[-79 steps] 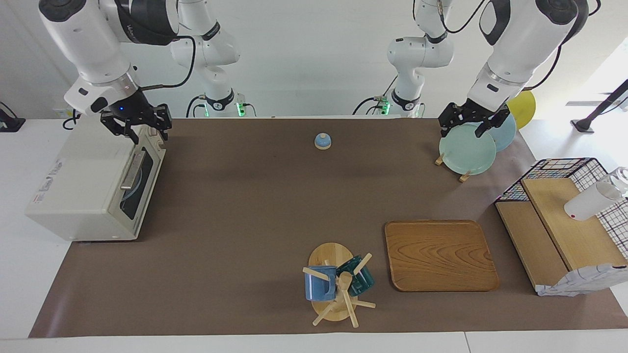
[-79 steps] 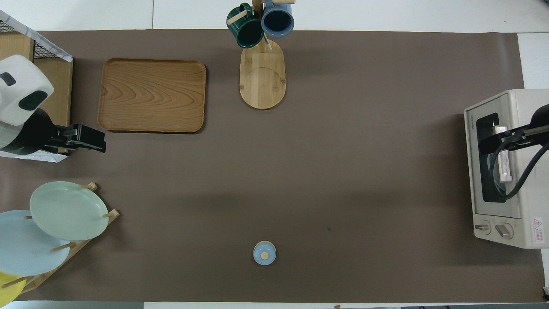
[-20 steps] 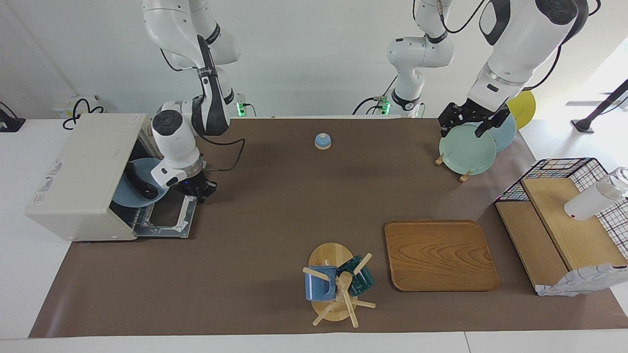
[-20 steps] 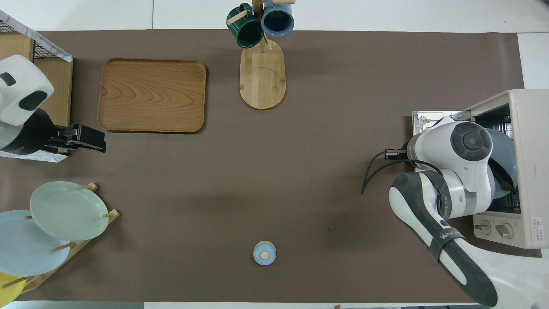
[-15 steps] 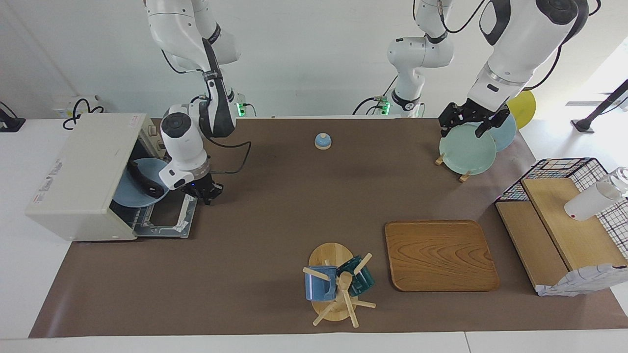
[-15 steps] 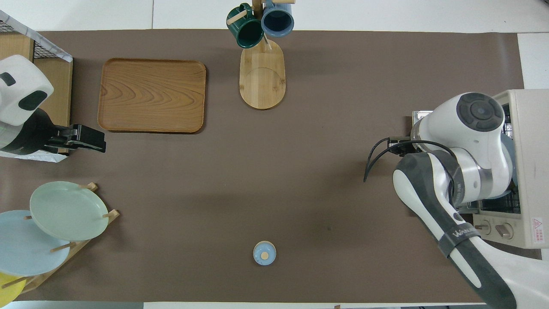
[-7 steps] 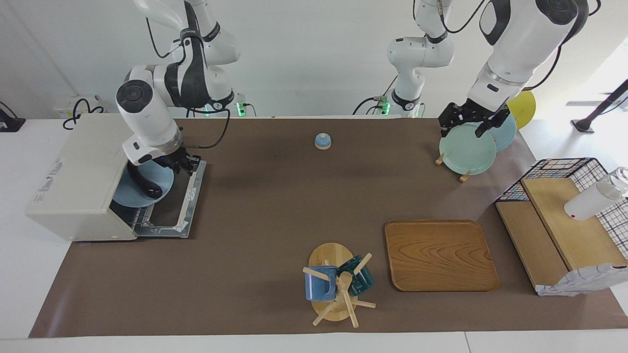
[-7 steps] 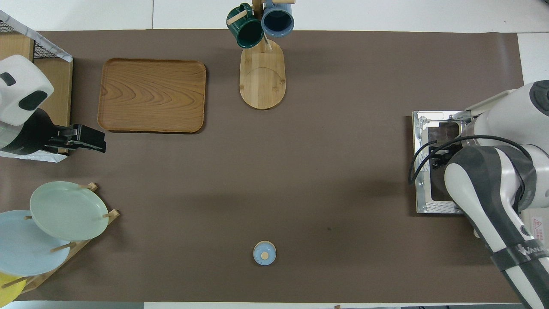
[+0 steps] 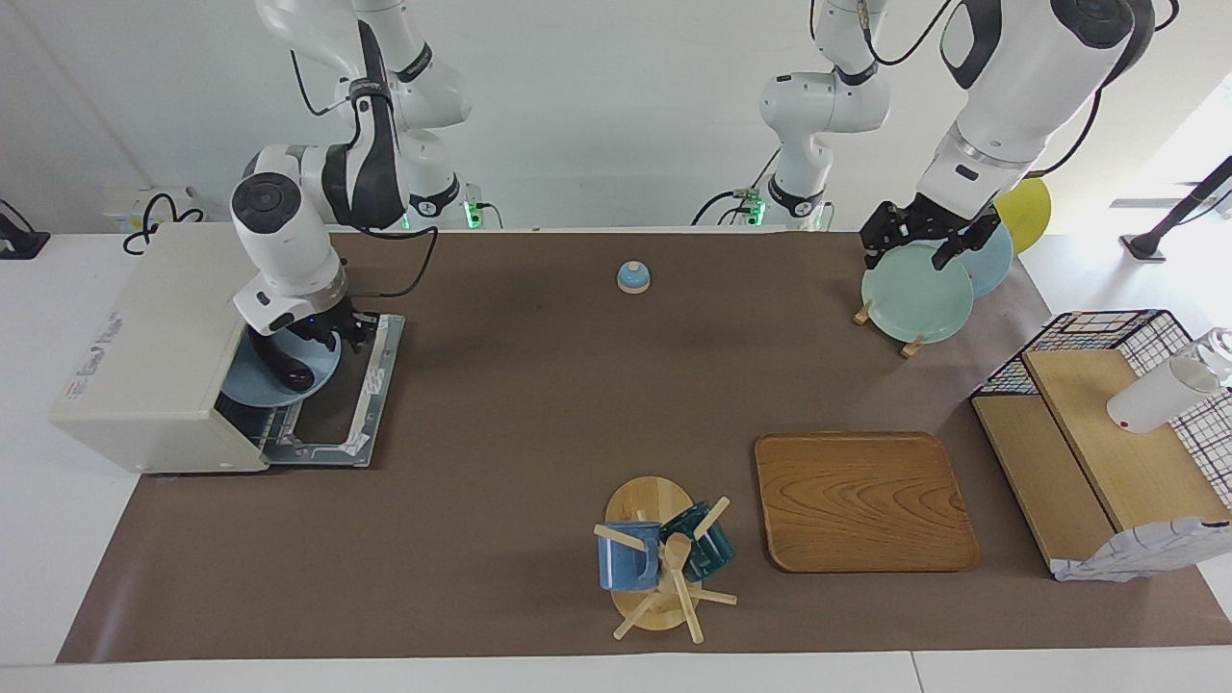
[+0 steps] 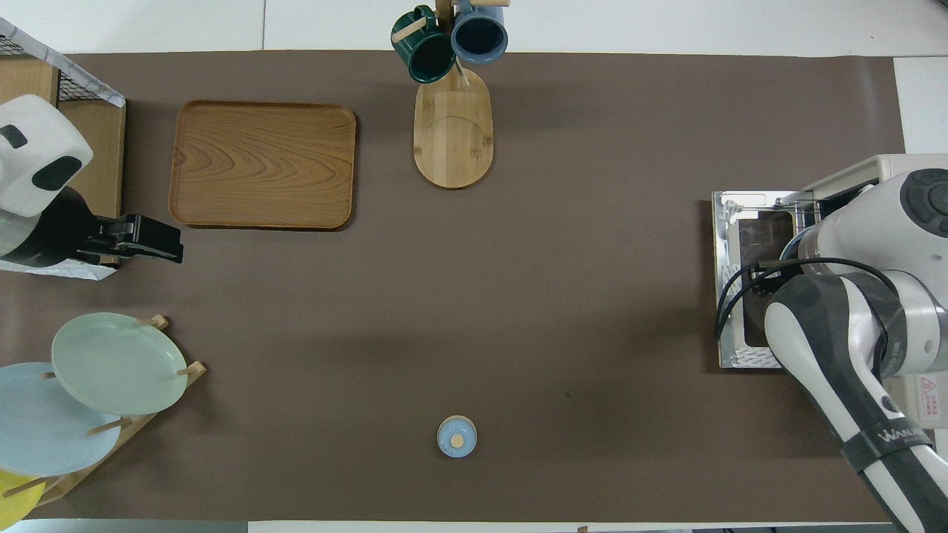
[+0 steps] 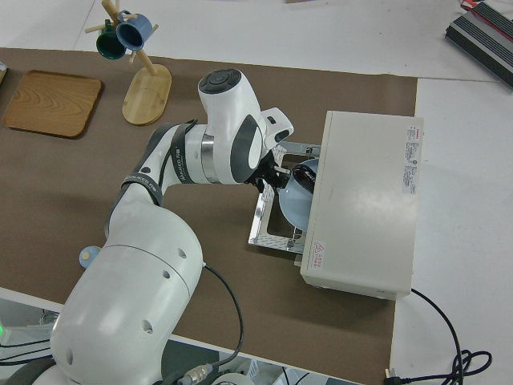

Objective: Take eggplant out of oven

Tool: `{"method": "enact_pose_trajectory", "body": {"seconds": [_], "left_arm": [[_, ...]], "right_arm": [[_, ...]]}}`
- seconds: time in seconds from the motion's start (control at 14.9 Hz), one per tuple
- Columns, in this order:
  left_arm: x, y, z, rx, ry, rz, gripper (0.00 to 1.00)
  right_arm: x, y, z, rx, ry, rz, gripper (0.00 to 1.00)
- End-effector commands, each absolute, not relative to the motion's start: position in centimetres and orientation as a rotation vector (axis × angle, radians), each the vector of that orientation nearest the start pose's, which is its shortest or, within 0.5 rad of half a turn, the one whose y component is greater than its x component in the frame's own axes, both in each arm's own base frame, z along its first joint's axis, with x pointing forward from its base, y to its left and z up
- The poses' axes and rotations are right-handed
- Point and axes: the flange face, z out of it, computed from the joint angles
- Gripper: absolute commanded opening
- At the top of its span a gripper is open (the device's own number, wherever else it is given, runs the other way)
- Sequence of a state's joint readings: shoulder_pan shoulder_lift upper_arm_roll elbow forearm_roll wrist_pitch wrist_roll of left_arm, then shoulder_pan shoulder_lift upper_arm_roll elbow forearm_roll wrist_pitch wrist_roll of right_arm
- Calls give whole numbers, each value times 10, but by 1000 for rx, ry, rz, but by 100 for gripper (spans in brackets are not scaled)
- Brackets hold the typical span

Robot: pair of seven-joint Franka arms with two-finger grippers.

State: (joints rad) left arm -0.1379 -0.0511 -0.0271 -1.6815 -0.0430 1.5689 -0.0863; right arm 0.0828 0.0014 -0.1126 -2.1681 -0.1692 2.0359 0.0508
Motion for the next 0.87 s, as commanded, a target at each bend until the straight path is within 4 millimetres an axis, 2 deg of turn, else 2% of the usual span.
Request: {"method": "enact_pose_trajectory", "body": {"seconds": [0.0,0.4,0.6,0.81], "left_arm": [[525,-90,602,-3154,125,91,100],[525,-90,602,-3152,125,91,100],[525,-90,602,-3152,125,91,100],[525,-90,602,-3152,125,91,100]], "right_arm": [[508,-30,385,-3291,-85,181,40],[501,-42,375,-3285,-183,148,36],[499,-42,374,-3291,-193,139,31],[495,-46,370,-3291,-185,120,31]]}}
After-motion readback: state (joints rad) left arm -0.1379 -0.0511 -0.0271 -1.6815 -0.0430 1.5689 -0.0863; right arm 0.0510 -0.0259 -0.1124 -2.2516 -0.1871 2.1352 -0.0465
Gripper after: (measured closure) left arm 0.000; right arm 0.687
